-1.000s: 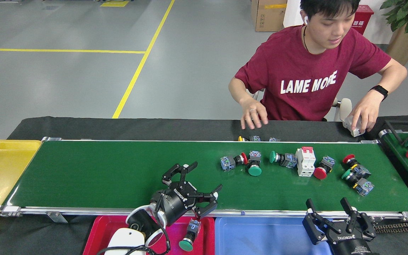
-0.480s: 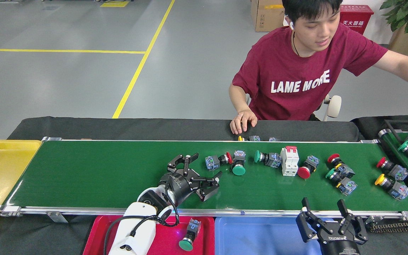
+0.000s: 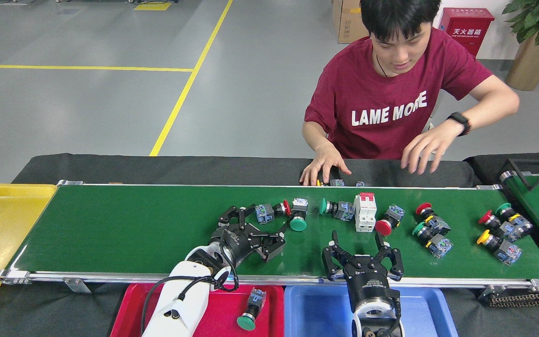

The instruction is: Pick switch part from conveyor to tray

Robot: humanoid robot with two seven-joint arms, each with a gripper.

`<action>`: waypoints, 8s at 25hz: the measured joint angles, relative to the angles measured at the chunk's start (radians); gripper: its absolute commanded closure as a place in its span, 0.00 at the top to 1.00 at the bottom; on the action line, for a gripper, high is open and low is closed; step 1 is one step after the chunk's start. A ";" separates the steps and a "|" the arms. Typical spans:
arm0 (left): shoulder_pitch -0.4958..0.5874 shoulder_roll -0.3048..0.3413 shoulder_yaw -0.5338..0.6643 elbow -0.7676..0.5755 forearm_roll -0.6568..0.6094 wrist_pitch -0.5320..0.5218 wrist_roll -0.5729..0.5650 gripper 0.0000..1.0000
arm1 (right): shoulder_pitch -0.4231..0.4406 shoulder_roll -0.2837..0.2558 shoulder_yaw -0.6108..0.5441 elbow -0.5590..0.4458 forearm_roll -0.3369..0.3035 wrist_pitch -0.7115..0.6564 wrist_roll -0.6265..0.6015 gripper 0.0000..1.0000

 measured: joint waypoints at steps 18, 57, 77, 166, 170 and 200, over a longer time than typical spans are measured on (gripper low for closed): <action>-0.130 0.000 0.000 0.232 0.004 0.147 0.077 0.53 | -0.258 0.013 0.087 0.393 -0.094 -0.067 0.002 0.02; 0.890 0.124 0.452 -0.967 0.243 -0.197 0.129 1.00 | 0.558 -0.362 -0.551 -0.323 -0.450 -1.111 0.092 0.99; 0.610 0.132 0.209 -0.948 0.107 0.062 -0.148 1.00 | 0.319 -0.208 -0.552 -0.393 -0.497 -1.011 0.258 0.96; 0.798 0.229 0.438 -0.944 0.260 -0.395 -0.059 1.00 | 0.112 -0.513 -0.096 -0.250 -0.577 -0.687 0.130 0.24; 0.798 0.084 0.665 -0.937 0.264 -0.284 -0.057 1.00 | 0.291 -0.517 -0.298 -0.286 -0.600 -1.004 0.134 0.25; 0.421 0.174 0.613 -0.526 0.048 -0.110 -0.118 1.00 | 0.454 -0.381 -0.479 -0.316 -0.632 -1.111 0.308 0.98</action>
